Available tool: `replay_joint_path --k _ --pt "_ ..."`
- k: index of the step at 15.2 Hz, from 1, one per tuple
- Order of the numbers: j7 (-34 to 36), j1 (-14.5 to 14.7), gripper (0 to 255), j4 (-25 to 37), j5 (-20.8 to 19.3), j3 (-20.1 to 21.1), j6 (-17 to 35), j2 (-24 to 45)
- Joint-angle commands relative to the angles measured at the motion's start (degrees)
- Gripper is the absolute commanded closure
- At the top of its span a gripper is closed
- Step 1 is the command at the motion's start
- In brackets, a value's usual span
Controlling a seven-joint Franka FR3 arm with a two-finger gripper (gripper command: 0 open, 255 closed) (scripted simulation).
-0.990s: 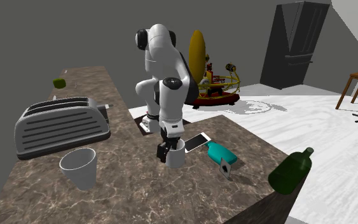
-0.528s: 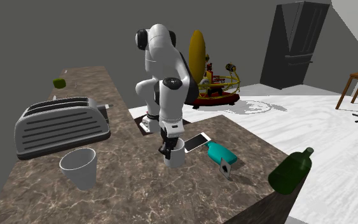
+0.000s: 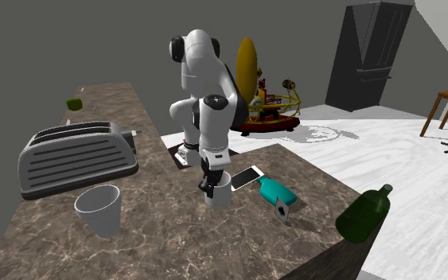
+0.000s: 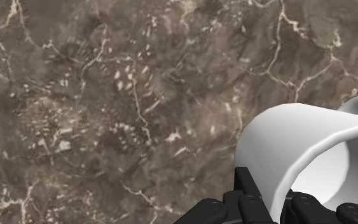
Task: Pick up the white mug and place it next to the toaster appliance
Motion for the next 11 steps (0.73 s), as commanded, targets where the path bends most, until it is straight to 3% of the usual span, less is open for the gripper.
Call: replay_joint_path --k 1,11 --pt "0.2 0.1 255 0.6 -0.4 -0.1 -1.3 -0.8" --pt "1.2 0.5 255 4.6 -2.1 -0.2 -8.5 -4.4"
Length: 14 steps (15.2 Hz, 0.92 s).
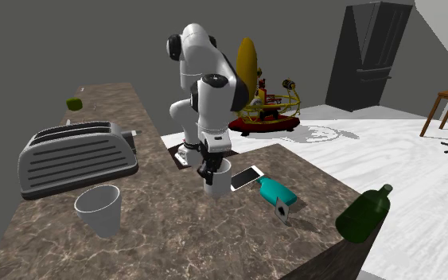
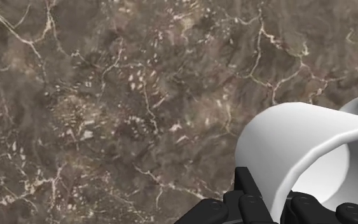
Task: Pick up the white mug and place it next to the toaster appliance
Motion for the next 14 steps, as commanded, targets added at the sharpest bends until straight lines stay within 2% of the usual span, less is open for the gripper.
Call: replay_joint_path --k 1,14 --pt "0.1 0.1 255 1.3 -0.2 0.0 -1.6 -0.4" --pt "0.6 0.3 255 8.6 -1.2 0.1 -11.3 -3.0"
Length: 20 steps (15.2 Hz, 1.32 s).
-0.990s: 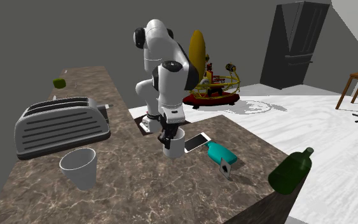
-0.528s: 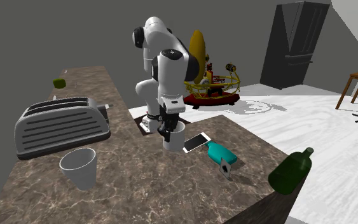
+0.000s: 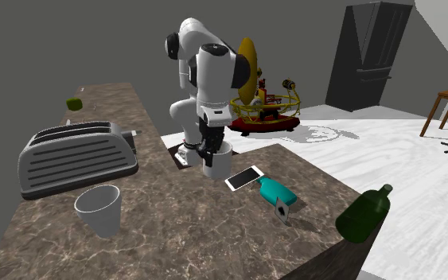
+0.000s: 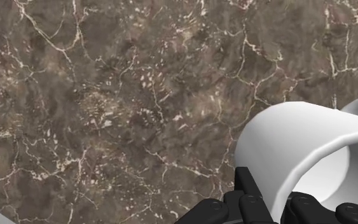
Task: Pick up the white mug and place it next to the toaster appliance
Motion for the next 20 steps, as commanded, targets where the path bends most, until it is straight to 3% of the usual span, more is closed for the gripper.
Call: replay_joint_path --k 1,20 --pt "-0.1 0.0 255 1.5 0.0 0.0 -1.6 -0.1" --pt "-0.9 -0.1 255 16.9 0.3 -0.1 -16.4 0.6"
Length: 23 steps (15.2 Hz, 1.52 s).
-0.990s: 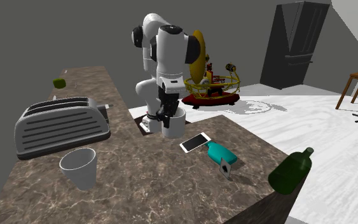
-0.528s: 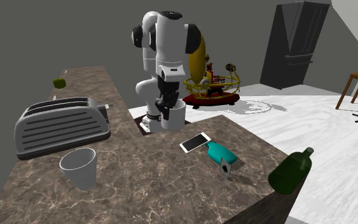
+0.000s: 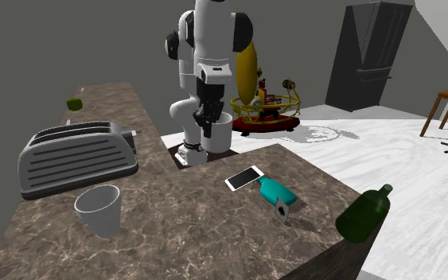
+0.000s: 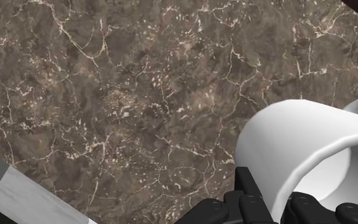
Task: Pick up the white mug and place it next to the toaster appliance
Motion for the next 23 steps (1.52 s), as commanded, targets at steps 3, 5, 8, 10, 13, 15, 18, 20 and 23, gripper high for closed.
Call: replay_joint_path --k 3,5,8,10,13,15,18,20,23 --pt "-0.3 -0.1 255 4.2 0.4 -0.1 -3.4 0.9" --pt "-0.6 -0.2 255 6.4 0.6 -0.2 -5.1 1.4" --pt "-0.9 -0.4 255 9.8 1.0 -0.3 -7.7 2.3" --pt "-1.1 -0.5 255 11.0 1.1 -0.4 -8.6 2.6" --pt "-4.4 -2.2 255 8.6 0.0 -1.9 -7.9 0.6" --pt "-6.8 -3.3 255 7.4 -0.7 -3.1 -7.5 -0.5" --pt "-10.5 -5.2 255 6.2 -1.5 -4.9 -7.0 -1.5" --pt "-13.1 -6.5 255 5.8 -1.9 -6.2 -6.7 -1.9" --pt "-17.3 -8.5 255 5.7 -2.2 -8.3 -6.4 -1.9"
